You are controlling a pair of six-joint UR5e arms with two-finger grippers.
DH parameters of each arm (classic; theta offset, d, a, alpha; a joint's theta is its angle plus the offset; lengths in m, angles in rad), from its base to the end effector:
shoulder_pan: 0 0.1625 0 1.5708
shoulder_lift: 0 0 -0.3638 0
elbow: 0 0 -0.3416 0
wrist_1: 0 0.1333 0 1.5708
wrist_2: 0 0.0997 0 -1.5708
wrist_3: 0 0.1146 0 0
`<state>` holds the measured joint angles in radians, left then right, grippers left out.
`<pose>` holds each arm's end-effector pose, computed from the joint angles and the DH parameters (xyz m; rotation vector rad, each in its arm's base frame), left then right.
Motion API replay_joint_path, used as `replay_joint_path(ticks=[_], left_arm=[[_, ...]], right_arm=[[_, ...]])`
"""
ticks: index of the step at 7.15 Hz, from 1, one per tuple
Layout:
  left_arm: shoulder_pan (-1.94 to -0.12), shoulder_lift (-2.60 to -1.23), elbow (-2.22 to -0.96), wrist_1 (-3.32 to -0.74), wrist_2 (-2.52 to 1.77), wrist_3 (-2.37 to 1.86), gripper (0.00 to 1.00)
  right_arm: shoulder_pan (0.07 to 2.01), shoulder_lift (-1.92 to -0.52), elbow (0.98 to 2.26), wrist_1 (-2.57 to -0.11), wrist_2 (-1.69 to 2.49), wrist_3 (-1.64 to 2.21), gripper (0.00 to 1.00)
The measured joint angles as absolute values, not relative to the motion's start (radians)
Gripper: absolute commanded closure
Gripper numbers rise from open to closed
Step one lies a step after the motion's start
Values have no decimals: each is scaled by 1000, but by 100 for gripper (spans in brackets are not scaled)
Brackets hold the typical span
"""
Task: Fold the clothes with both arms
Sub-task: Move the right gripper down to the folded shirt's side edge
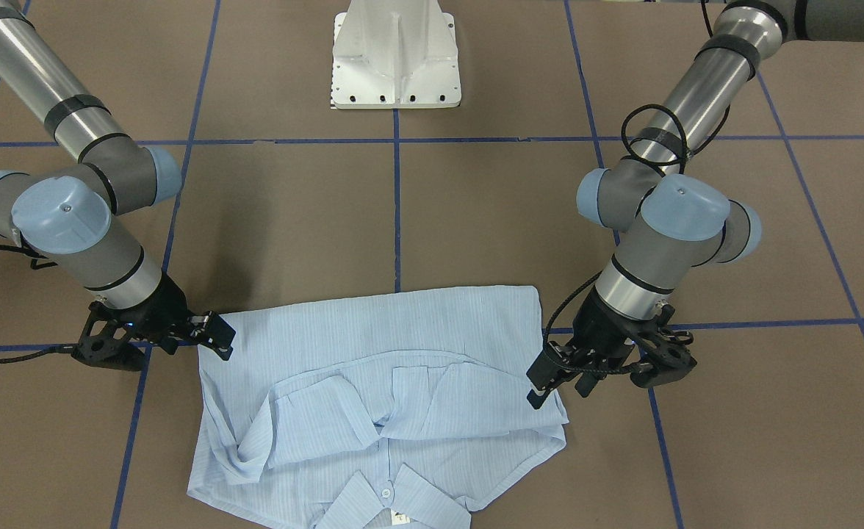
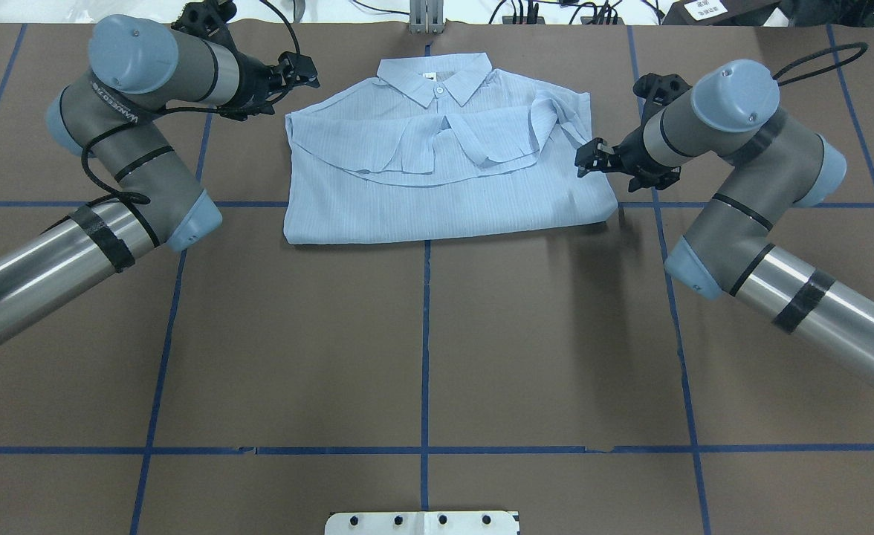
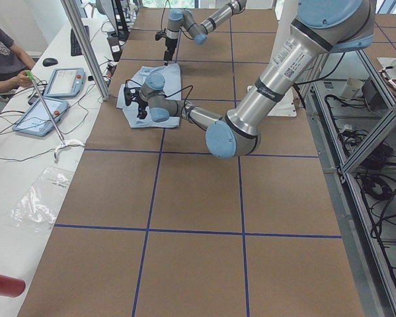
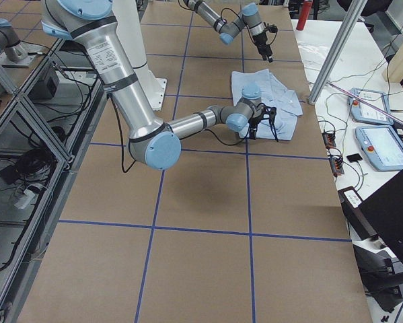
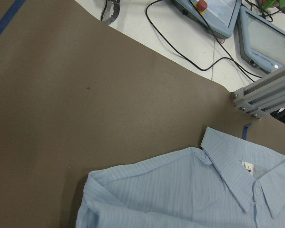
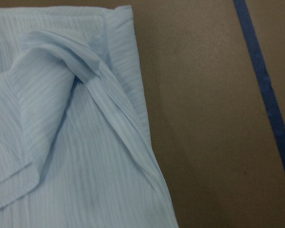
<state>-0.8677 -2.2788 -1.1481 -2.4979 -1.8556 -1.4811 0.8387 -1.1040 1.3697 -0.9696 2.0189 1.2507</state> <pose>0.3770 -0.6011 0.2879 0.3373 1.1963 -0.5044 -0.3633 -0.5294 0.3885 0.1157 -0.9445 0.2849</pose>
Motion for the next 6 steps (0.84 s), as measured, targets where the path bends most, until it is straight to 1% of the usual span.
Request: replay_joint_path(ticks=[1,2,6], left_arm=[[-868,-2276,-1153,-2498,-1856,-1482,0],[-868,-2274,-1156,-2497,-1856,-1482,0],[-868,-2273,-1158,-2497,-1856,-1482,0]], right_arm=[[821,-1121,1379,-971,2019,1250,30],[809,-1125,1382,-974,2022,1250,35],[836,-1117,1384,-979,2071,1249,35]])
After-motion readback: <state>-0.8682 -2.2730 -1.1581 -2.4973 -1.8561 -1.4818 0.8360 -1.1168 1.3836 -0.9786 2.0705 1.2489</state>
